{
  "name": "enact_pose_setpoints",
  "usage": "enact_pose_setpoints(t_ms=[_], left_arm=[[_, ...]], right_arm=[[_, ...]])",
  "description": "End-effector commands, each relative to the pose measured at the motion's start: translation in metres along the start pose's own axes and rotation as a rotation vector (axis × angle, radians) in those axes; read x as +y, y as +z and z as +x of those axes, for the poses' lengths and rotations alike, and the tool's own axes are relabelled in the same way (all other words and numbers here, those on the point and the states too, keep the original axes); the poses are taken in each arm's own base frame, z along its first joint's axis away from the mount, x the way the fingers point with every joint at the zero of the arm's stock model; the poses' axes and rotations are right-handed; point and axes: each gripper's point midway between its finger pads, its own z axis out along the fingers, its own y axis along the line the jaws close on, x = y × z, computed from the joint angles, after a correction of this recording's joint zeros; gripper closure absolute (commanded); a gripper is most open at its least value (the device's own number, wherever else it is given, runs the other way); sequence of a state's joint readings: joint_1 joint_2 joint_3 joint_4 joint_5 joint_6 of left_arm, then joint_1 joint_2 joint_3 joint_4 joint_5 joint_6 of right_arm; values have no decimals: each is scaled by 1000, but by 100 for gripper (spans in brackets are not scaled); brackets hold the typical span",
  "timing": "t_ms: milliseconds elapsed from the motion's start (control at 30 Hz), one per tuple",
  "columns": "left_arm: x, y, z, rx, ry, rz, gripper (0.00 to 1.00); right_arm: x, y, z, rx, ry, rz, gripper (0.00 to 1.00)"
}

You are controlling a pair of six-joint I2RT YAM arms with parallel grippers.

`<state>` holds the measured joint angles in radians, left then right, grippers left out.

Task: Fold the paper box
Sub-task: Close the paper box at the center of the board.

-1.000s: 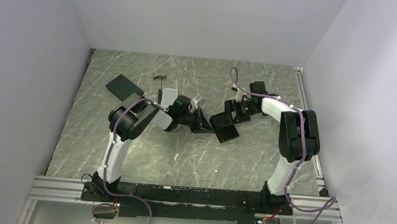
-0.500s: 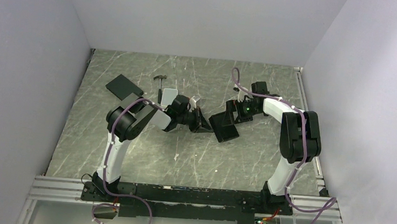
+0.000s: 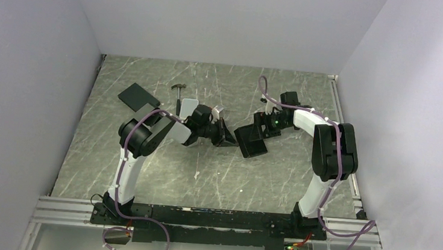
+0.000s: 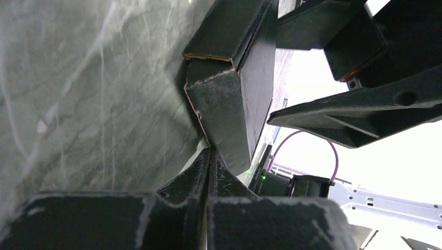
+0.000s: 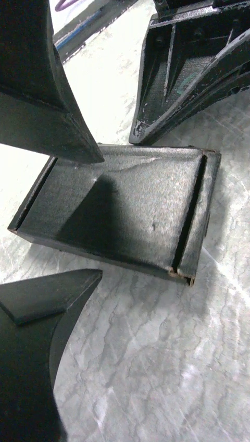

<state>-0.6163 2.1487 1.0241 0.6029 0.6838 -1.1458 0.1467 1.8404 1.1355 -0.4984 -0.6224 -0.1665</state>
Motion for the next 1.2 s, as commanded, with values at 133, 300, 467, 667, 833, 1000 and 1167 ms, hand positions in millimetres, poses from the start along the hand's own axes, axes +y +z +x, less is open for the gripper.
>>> enact_pose_setpoints(t_ms=[133, 300, 467, 667, 833, 1000, 1167], left_arm=[[-7, 12, -18, 1, 36, 20, 98], [0, 21, -20, 33, 37, -2, 99], [-4, 27, -25, 48, 49, 5, 100], [-7, 30, -28, 69, 57, 1, 100], [-10, 32, -36, 64, 35, 29, 100], [-19, 39, -41, 86, 58, 54, 100], [-20, 38, -35, 135, 73, 67, 100]], right_arm=[[9, 14, 16, 78, 16, -49, 42], [16, 22, 20, 108, -1, -66, 50], [20, 27, 23, 128, -7, -79, 55], [24, 34, 28, 159, -24, -84, 57], [32, 40, 31, 187, -55, -94, 58], [45, 47, 34, 221, -77, -147, 58], [50, 53, 37, 264, -92, -184, 58]])
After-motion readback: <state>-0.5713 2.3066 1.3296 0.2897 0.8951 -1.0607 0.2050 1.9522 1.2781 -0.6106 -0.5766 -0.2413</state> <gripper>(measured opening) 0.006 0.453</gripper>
